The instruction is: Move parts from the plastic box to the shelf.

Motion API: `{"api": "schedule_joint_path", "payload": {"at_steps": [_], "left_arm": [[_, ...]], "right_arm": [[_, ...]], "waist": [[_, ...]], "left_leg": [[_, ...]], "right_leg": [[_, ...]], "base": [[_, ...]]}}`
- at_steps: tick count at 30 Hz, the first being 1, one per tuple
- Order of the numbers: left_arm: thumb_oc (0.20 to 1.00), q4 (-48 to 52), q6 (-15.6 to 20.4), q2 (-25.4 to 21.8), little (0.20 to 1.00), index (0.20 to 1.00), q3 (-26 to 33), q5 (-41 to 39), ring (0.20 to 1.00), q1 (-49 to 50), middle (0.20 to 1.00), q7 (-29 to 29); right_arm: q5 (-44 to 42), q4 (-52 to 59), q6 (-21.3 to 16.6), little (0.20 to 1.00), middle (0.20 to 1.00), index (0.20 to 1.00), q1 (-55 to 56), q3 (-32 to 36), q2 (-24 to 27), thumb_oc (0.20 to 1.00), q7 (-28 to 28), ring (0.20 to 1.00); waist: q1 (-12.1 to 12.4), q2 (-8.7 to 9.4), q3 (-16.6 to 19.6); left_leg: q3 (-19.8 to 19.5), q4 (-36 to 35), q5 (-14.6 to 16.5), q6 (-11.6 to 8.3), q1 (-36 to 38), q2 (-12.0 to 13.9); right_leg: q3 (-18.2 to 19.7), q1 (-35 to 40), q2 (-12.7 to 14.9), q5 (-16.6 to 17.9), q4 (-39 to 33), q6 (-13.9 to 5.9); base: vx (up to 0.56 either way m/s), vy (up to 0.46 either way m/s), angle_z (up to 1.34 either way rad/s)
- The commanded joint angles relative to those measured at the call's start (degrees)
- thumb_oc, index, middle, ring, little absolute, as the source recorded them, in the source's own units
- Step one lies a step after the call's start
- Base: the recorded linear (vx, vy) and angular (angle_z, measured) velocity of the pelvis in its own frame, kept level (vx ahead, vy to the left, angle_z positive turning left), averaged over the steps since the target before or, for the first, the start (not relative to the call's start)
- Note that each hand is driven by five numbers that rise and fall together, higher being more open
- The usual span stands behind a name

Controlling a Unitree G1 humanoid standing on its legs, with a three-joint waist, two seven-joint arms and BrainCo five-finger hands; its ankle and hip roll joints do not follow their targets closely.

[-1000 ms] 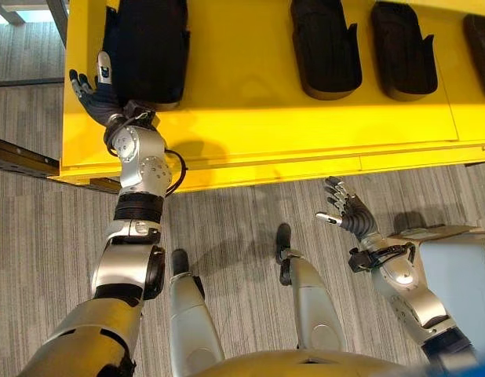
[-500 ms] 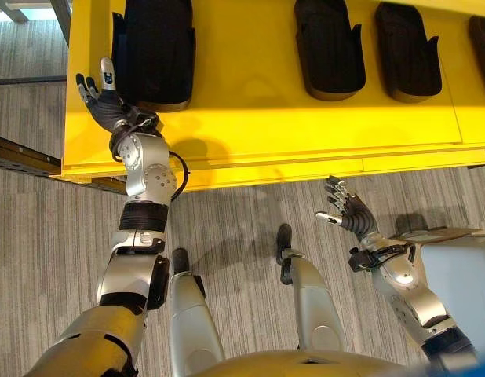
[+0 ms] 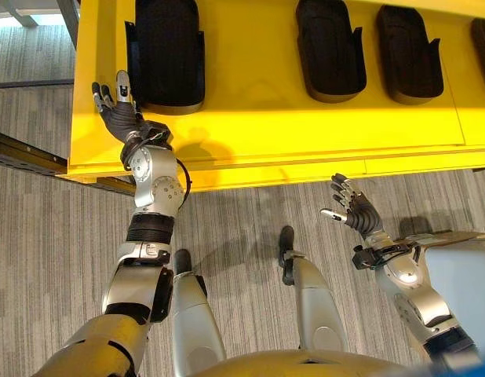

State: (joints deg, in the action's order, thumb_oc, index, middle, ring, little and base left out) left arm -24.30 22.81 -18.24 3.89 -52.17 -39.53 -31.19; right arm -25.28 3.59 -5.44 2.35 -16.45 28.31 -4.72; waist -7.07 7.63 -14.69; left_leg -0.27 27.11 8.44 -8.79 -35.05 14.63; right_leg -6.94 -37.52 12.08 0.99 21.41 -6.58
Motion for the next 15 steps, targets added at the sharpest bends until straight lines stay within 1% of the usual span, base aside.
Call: {"api": "schedule_joint_path", "payload": {"at_steps": [1, 7, 11, 12, 13, 14, 15], "left_arm": [[1.000, -2.3, -1.5, 0.5, 1.000, 1.000, -0.8, 0.3, 1.000, 2.9, 1.000, -0.1], [1.000, -1.9, -1.3, 0.3, 1.000, 1.000, -0.1, 0.0, 1.000, 3.9, 1.000, -0.1], [1.000, 1.8, -0.5, -0.4, 1.000, 1.000, 1.9, 1.5, 1.000, 8.0, 1.000, -0.6], [1.000, 3.1, -0.4, -0.4, 1.000, 1.000, 2.3, 1.9, 1.000, 9.1, 1.000, -0.5], [1.000, 5.7, -0.5, -0.2, 1.000, 1.000, 2.3, 3.2, 1.000, 11.7, 1.000, 0.0], [1.000, 5.7, -0.5, -0.2, 1.000, 1.000, 2.3, 3.2, 1.000, 11.9, 1.000, -0.1], [1.000, 8.3, -1.2, -0.1, 1.000, 1.000, 2.1, 5.6, 1.000, 14.8, 1.000, 0.5]], "right_arm": [[-0.5, 5.2, -2.6, 1.000, 1.000, 1.000, 0.9, 2.7, 3.5, 1.000, -0.2, 1.000], [-0.5, 5.2, -2.6, 1.000, 1.000, 1.000, 1.1, 2.8, 3.5, 1.000, -0.2, 1.000], [-0.4, 5.2, -2.6, 1.000, 1.000, 1.000, 1.8, 3.2, 3.4, 1.000, -0.1, 1.000], [-0.4, 5.3, -2.6, 1.000, 1.000, 1.000, 1.9, 3.4, 3.3, 1.000, 0.0, 1.000], [-0.4, 5.3, -2.7, 1.000, 1.000, 1.000, 2.0, 3.8, 3.2, 1.000, 0.2, 1.000], [-0.4, 5.3, -2.7, 1.000, 1.000, 1.000, 2.1, 3.8, 3.3, 1.000, 0.2, 1.000], [-0.3, 5.4, -2.9, 1.000, 1.000, 1.000, 2.2, 4.4, 3.1, 1.000, 0.2, 1.000]], "waist": [[-0.3, -0.75, -0.6], [0.0, -0.84, -0.8], [0.7, -1.06, -1.0], [0.9, -0.97, -1.3], [1.3, -1.05, -1.6], [1.3, -1.17, -1.3], [1.7, -1.23, -1.7]], "left_leg": [[0.3, -2.8, -5.0, 1.70, -3.2, 0.4], [0.3, -2.6, -5.0, 1.74, -3.4, 0.4], [0.2, -2.6, -5.0, 1.83, -3.5, 0.1], [0.4, -2.9, -6.7, 2.31, -4.2, -0.2], [0.3, -2.9, -6.8, 2.40, -4.2, -0.3], [0.1, -2.8, -5.2, 1.96, -3.5, -0.1], [-0.1, -2.9, -5.3, 2.09, -3.4, -0.2]], "right_leg": [[0.5, 2.3, 1.5, -2.9, 3.5, -1.57], [0.6, 2.1, 1.5, -3.0, 3.7, -1.53], [0.4, 2.4, 1.7, -3.0, 3.9, -1.53], [0.2, 1.8, 2.0, -1.5, 3.3, -1.10], [0.0, 1.9, 2.1, -1.4, 3.4, -1.10], [0.1, 2.4, 2.0, -2.8, 3.8, -1.51], [0.1, 2.7, 2.0, -2.9, 3.8, -1.52]], "base": [[0.00, 0.000, 0.00], [0.00, 0.000, 0.00], [-0.02, 0.003, 0.00], [-0.09, 0.002, 0.00], [-0.01, -0.008, 0.03], [0.07, -0.026, 0.07], [0.08, -0.021, 0.06]]}}
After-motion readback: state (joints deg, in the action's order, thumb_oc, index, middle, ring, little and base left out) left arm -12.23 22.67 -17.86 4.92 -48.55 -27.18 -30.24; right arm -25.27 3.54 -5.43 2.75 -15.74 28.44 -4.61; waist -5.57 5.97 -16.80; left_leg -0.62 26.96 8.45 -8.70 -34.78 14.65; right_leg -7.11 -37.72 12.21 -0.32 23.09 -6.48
